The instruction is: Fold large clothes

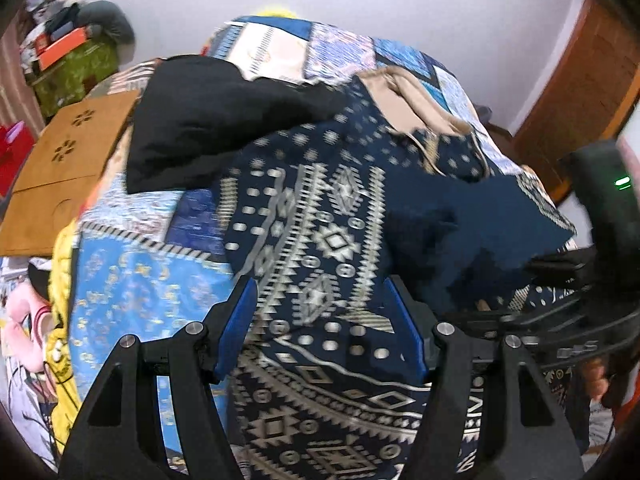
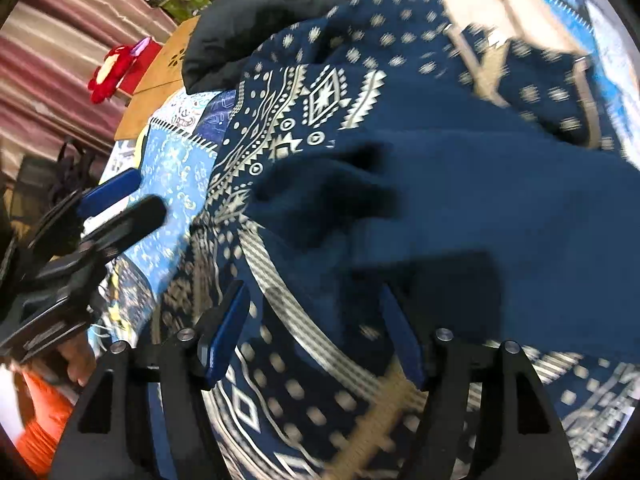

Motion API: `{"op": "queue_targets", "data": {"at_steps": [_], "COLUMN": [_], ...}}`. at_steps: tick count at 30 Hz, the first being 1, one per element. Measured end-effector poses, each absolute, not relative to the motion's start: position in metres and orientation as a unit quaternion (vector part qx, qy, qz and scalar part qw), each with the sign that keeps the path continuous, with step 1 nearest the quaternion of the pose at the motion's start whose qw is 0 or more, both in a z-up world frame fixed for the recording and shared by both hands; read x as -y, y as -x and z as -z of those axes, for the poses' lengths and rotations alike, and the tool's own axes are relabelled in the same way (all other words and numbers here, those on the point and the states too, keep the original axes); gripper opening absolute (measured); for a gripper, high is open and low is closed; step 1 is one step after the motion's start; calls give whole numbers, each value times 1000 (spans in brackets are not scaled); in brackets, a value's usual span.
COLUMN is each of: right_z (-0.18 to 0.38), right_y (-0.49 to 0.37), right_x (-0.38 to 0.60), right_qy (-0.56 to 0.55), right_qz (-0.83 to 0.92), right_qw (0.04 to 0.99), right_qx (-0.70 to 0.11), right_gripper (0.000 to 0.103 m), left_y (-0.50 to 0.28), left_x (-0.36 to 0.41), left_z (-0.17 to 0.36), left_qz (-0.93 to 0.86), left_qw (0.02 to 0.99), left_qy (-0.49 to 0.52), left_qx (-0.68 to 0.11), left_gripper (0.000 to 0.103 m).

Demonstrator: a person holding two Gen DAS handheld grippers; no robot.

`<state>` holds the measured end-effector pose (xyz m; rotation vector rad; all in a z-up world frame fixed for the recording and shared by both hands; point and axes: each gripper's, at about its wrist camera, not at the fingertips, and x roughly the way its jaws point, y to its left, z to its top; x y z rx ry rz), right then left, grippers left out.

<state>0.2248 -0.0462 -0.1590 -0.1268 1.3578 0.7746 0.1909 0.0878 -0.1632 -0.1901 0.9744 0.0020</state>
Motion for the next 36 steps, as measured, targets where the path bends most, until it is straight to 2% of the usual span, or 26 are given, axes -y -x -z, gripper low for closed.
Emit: {"op": "queue_targets", "data": {"at_steps": [8, 11, 14, 16, 17, 18, 19, 20, 21, 24, 31, 36], "right_z": [118, 105, 101, 103, 104, 107, 112, 117, 117, 117, 93, 99], "right_y": [-224, -223, -219, -218, -218, -219, -221, -225, -226, -233, -255, -274], "right_x": [147, 183, 213, 227, 232, 239, 245, 250, 256, 264, 261, 243], "right_qy": [29, 14, -2, -8, -11, -14, -17, -21, -26, -47, -17, 11], "right_qz": [-261, -219, -185, -163, -154, -143, -132, -123, -120, -129, -113, -116], "right_qw": [802, 829, 846, 852, 854, 854, 852, 850, 849, 843, 864, 865], "right_qx": [-537, -514, -500, -497, -497, -500, -506, -511, -514, -519, -490, -489], "right_gripper": [64, 64, 64, 66, 67, 67, 67, 67, 67, 67, 67, 68], "left_y": [-221, -228, -227, -229, -232, -236, -239, -242, -247, -250, -241, -235], "left_x": [-50, -61, -84, -97, -99, -100, -99, -98, -95, -78, -88, -113], "left_z": [194, 211, 223, 226, 226, 227, 227, 226, 223, 197, 82, 73], "left_qz": [38, 8, 9, 21, 29, 37, 45, 52, 55, 53, 57, 14], "left_qw": [856, 844, 830, 822, 818, 813, 811, 811, 813, 835, 909, 919], "left_qy": [89, 123, 208, 253, 262, 268, 271, 272, 261, 215, 147, 120], "left_qx": [-508, -521, -517, -509, -511, -515, -516, -515, -517, -504, -386, -375], "left_gripper": [64, 64, 64, 52, 34, 25, 21, 10, 7, 6, 6, 6]}}
